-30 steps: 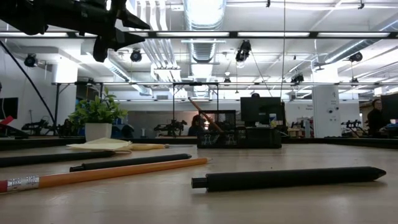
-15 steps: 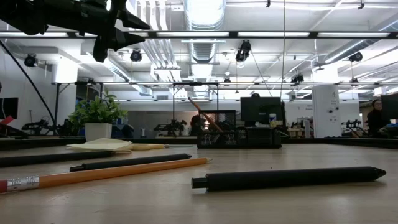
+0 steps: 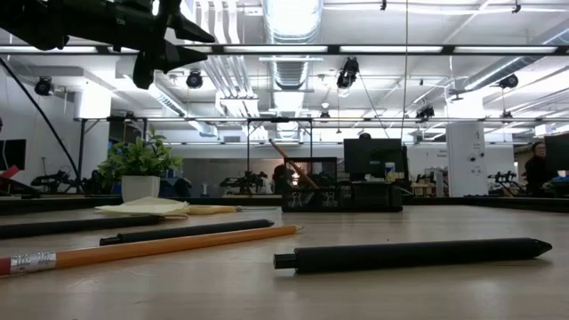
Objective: Pick and place office supplies into organizer
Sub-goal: Put the eraser into the desk organizer
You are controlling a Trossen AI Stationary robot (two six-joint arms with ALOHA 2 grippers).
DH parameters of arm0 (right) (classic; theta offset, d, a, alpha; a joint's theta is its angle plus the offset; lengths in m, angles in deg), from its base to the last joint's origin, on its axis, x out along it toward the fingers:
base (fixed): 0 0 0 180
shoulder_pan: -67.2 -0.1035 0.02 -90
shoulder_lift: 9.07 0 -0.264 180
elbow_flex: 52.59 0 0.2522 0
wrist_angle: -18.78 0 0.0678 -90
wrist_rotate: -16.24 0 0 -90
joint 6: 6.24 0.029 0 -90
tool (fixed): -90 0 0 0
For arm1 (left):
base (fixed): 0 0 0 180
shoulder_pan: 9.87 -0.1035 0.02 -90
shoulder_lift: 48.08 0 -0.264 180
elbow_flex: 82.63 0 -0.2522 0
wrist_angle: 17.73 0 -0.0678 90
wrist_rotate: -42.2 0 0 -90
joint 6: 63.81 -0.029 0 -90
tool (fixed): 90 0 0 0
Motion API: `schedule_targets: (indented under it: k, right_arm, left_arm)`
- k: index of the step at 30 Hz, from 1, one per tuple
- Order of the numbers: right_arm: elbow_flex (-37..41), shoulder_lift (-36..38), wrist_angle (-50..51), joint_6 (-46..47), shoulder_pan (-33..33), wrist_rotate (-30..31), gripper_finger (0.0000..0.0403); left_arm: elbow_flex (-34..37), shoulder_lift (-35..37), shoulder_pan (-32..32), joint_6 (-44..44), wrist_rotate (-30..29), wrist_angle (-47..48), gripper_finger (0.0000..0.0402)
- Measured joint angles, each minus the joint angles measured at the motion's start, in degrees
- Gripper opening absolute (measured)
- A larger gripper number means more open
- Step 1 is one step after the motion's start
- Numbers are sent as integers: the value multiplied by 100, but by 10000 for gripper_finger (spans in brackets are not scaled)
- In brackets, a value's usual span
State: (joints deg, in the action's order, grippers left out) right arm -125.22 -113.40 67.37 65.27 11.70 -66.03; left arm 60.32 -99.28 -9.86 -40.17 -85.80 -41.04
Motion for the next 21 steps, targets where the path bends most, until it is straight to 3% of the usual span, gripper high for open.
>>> schedule_targets:
  k: [9,21]
  right_arm:
    - [15,-3,-171,-556,0,-27,173]
    - [22,-32,-243,-621,-13,-57,168]
  left_arm:
    - [0,-2,0,0,2,-1,157]
    - [0,-13,0,-2,2,0,157]
